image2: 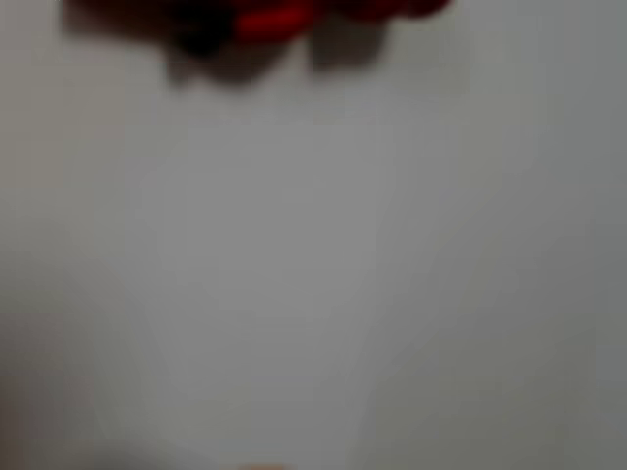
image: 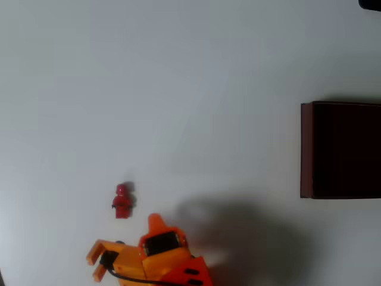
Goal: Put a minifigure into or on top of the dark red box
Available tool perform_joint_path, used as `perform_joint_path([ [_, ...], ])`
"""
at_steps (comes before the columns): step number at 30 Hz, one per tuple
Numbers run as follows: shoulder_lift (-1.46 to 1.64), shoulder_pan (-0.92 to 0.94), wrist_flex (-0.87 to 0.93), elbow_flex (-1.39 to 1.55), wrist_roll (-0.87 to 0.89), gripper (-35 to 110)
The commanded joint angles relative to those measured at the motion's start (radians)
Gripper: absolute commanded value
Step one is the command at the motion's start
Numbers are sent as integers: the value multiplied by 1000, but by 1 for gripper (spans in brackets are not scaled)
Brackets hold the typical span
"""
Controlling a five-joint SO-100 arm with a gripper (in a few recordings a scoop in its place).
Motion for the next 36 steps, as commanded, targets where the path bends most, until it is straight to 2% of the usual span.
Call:
perform_joint_path([
  [1,14,-15,14,6,14,0],
  [30,14,0,14,6,28,0],
  [33,14,-3,12,11,117,1],
  [36,14,11,18,25,353,1],
])
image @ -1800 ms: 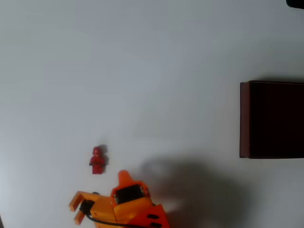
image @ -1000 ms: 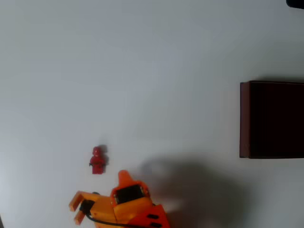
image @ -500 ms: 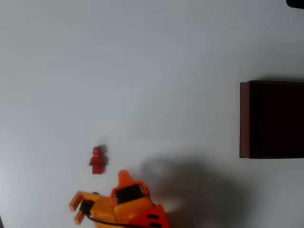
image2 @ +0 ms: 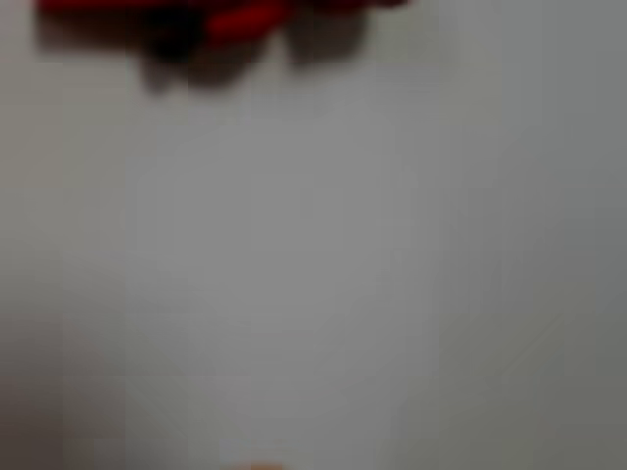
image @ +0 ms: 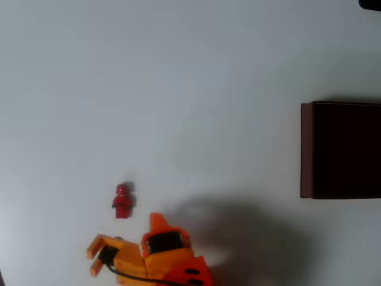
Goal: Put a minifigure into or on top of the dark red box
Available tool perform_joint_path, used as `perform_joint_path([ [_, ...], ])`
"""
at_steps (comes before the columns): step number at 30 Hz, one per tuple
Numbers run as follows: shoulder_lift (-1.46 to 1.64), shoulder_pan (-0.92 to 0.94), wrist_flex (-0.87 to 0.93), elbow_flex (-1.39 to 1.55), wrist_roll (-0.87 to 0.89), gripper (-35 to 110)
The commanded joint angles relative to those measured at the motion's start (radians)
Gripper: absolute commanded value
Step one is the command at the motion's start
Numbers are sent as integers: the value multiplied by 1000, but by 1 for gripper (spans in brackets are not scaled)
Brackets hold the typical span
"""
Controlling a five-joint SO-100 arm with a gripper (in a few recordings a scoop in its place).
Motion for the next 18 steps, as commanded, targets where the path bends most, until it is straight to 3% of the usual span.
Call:
perform_joint_path([
  [1,12,23,31,12,239,1],
  [6,12,126,120,-98,566,0],
  [9,12,167,164,-166,658,0],
  [14,12,72,284,-287,1006,13],
  [18,15,21,304,-301,1229,14],
])
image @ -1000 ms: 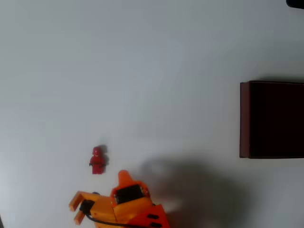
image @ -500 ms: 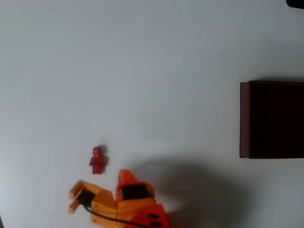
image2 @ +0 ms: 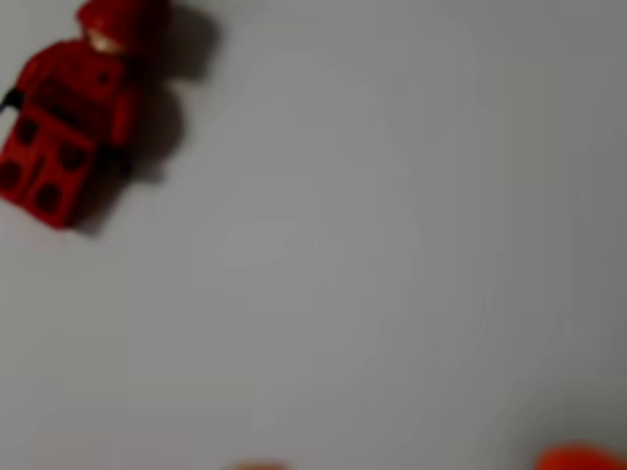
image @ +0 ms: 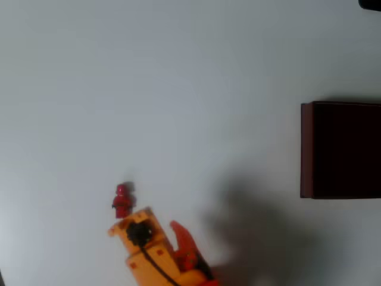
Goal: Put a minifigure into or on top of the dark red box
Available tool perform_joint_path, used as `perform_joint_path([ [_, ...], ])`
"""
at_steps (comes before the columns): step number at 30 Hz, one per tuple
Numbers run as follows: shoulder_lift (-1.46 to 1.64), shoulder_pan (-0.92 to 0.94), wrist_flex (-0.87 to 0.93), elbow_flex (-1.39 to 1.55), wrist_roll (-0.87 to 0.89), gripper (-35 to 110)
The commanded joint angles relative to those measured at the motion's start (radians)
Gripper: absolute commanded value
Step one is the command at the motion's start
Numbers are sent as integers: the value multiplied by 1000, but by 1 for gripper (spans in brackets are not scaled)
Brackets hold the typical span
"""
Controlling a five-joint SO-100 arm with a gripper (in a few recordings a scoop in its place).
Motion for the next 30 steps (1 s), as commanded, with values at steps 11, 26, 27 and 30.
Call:
perform_joint_path([
  [11,-236,-160,52,-77,581,16],
  [26,-523,-360,-138,-57,996,17],
  [27,-545,-362,-164,-52,997,17],
  [30,-601,-367,-218,-51,1008,17],
])
